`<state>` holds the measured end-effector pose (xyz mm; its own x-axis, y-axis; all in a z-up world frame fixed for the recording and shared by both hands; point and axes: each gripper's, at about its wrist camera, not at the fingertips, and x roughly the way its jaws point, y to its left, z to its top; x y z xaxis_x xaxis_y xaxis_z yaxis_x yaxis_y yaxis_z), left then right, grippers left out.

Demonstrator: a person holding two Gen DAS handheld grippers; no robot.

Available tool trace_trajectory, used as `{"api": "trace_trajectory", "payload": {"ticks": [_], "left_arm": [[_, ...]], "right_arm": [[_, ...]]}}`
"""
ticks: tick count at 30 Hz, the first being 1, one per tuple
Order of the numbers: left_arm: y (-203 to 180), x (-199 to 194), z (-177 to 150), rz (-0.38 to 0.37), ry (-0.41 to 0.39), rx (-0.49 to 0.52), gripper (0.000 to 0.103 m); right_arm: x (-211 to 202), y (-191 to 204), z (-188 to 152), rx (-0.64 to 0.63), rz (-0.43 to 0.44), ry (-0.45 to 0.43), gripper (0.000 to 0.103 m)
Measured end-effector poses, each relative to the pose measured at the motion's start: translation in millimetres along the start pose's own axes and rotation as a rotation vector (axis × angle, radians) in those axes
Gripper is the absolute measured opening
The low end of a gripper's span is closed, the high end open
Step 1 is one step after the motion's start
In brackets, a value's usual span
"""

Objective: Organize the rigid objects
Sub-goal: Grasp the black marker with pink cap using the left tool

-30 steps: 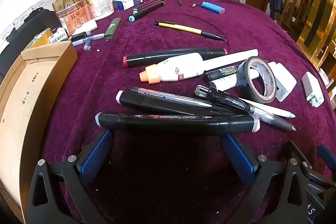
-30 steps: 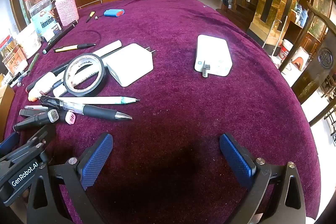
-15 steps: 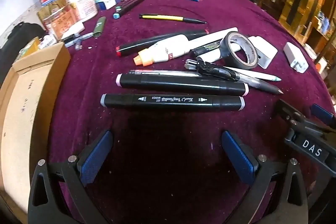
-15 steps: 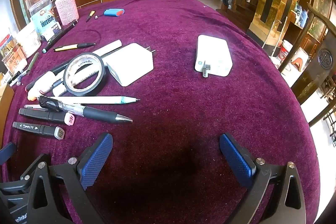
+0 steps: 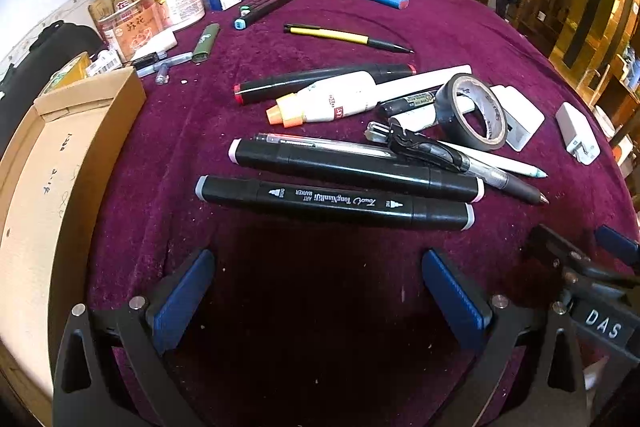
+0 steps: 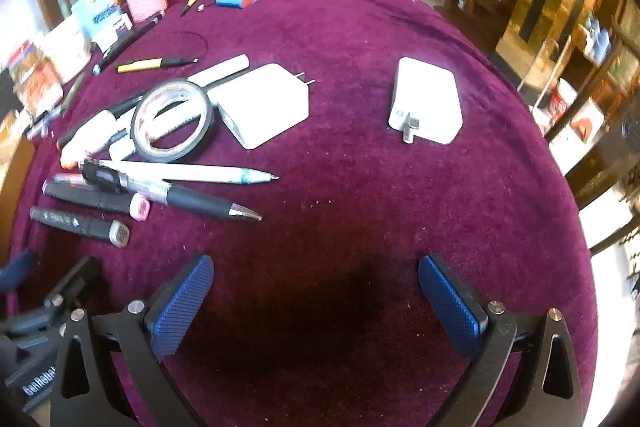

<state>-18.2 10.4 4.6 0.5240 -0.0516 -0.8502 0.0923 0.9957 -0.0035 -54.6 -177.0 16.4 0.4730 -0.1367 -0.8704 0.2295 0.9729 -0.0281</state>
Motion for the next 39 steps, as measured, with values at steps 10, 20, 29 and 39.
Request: {"api": "trace_trajectory", "payload": {"ticks": [10,20,29,39], "left_arm": [[75.9,-156.6,-12.3,-0.074,-0.513,-0.096,0.103],[61.3,-121.0,-0.1,0.026,-0.348,0.02,0.103],[10.7,0.8,48.5,-0.071,-0.041,0.13,0.086],[-26.4,-29.1,-19.4,-0.415,0.151,0.339,0.063]], "right_arm": [[-120.5,-21.9,-20.8,0.074,-0.06,-0.569,0.103],[-61.8,-50.9,8.7,0.229,-0.029,-0.496,0.102],[-26.6,-78.6,23.2,0.388,0.129,-0.352,0.102],[-42.7,-47.2,19.0,0.252,0.159,-0.387,0.102]]}}
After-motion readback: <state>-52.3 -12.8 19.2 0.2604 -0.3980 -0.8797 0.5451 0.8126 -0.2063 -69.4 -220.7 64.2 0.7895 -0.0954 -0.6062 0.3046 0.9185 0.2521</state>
